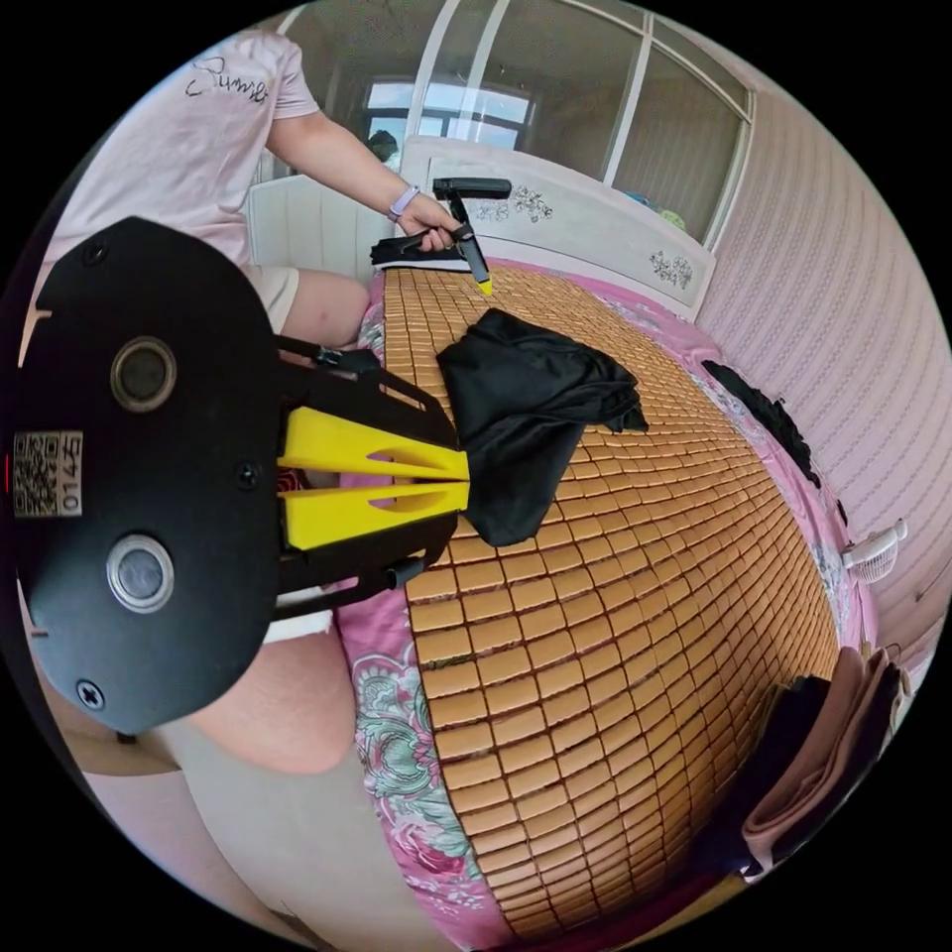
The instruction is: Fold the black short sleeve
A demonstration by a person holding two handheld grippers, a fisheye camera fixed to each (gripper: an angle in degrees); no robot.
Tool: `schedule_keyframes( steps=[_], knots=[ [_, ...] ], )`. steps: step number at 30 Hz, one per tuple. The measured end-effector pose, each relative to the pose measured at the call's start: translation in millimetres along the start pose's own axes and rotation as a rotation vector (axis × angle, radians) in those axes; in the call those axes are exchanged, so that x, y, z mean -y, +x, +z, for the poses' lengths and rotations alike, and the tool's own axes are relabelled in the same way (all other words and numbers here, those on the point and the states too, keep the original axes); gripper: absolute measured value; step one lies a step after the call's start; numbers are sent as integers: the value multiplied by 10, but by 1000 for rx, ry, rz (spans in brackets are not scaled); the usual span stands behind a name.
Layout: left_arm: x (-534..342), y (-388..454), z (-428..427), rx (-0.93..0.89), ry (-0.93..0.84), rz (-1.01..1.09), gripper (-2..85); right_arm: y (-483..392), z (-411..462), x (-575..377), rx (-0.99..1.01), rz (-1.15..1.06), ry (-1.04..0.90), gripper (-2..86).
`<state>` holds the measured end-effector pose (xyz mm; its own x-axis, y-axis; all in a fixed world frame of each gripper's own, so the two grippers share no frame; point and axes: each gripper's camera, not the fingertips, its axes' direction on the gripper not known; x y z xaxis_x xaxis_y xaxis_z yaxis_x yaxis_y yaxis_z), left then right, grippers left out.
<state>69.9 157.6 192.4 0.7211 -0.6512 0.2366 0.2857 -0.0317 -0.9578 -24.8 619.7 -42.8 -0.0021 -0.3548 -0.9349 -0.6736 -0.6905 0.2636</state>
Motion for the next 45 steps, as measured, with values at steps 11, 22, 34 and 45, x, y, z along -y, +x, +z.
schedule_keyframes(
  steps=[11, 22, 34, 45],
  knots=[
    [1559, 768, 41, 103, 98, 254, 66, -69, 421, -16, -63, -1, -27, 113],
    [2176, 752, 644, 119, -155, 100, 0, -57, 458, 182, 24, 68, 32, 10],
    [577, 659, -2479, 3, 658, 260, -7, -780, -1059, 618, 396, -245, 452, 2],
    [-1920, -316, -1695, -136, 279, -302, 57, -924, -46, 38, -2, -154, -99, 2]
  ],
)
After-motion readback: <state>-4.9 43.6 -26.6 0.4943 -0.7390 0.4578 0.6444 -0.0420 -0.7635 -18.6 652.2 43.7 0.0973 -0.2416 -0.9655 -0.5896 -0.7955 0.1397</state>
